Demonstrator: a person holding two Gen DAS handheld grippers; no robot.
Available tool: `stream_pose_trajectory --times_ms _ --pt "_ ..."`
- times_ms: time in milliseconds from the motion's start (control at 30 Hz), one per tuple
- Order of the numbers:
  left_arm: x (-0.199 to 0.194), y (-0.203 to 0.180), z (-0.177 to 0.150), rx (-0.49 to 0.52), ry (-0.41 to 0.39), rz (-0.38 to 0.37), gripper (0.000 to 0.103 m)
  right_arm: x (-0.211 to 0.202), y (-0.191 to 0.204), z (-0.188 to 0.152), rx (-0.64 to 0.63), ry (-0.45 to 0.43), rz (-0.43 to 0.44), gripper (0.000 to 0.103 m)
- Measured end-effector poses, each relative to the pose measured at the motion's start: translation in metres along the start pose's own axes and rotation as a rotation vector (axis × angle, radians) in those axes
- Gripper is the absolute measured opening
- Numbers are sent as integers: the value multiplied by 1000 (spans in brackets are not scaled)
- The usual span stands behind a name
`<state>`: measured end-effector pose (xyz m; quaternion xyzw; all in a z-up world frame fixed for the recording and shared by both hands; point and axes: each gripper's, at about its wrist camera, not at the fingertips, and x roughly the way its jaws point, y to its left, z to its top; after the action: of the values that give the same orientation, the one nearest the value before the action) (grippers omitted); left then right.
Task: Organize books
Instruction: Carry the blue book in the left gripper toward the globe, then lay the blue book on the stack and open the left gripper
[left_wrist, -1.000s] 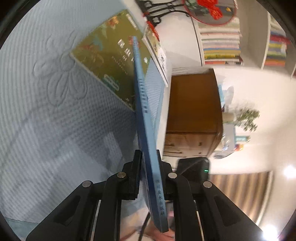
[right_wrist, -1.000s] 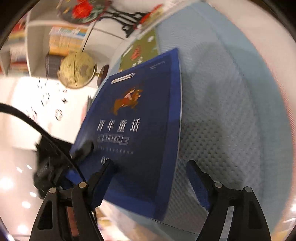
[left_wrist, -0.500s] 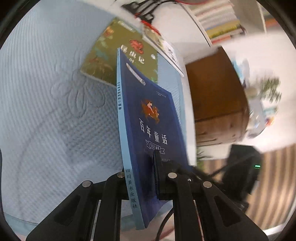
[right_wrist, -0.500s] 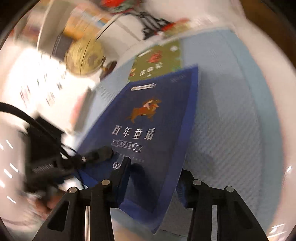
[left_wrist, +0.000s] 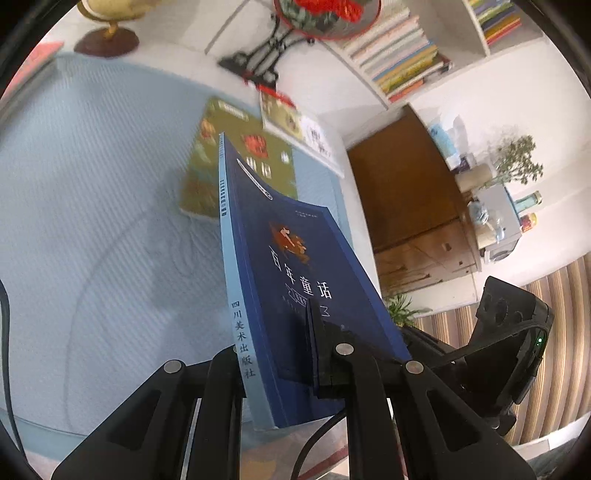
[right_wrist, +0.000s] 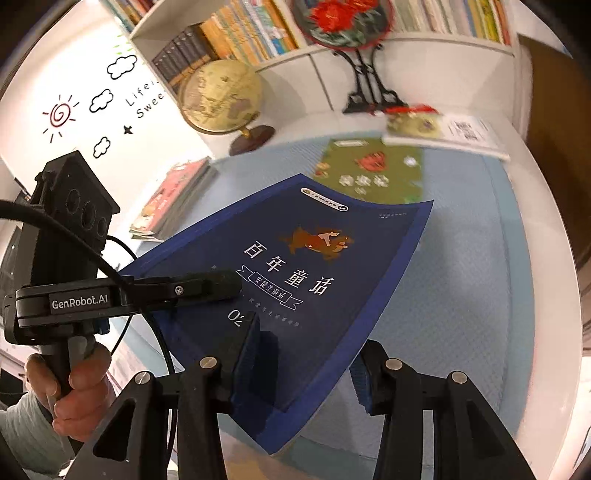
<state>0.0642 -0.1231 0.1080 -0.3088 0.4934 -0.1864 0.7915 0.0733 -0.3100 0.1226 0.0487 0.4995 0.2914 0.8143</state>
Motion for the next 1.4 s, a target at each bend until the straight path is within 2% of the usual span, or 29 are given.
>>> stream_pose_trajectory --times_ms 167,400,700,833,967,1300,1400 --pt "-52 24 25 -19 -85 3 9 17 49 35 -37 -26 47 46" --pt "-138 80 56 -42 -209 56 9 62 136 83 -127 -46 121 46" --pt "-209 160 99 -70 -287 100 9 129 236 138 -223 -41 149 46" --pt "-210 197 114 -82 -266 160 10 178 258 156 -181 28 158 56" --pt "-203 234 127 -122 -226 179 11 220 269 158 -155 77 152 56" --pt "-197 281 156 -150 -191 170 12 265 281 179 -118 118 137 56" --pt "-191 289 165 -147 -172 190 13 277 281 185 -94 136 120 56"
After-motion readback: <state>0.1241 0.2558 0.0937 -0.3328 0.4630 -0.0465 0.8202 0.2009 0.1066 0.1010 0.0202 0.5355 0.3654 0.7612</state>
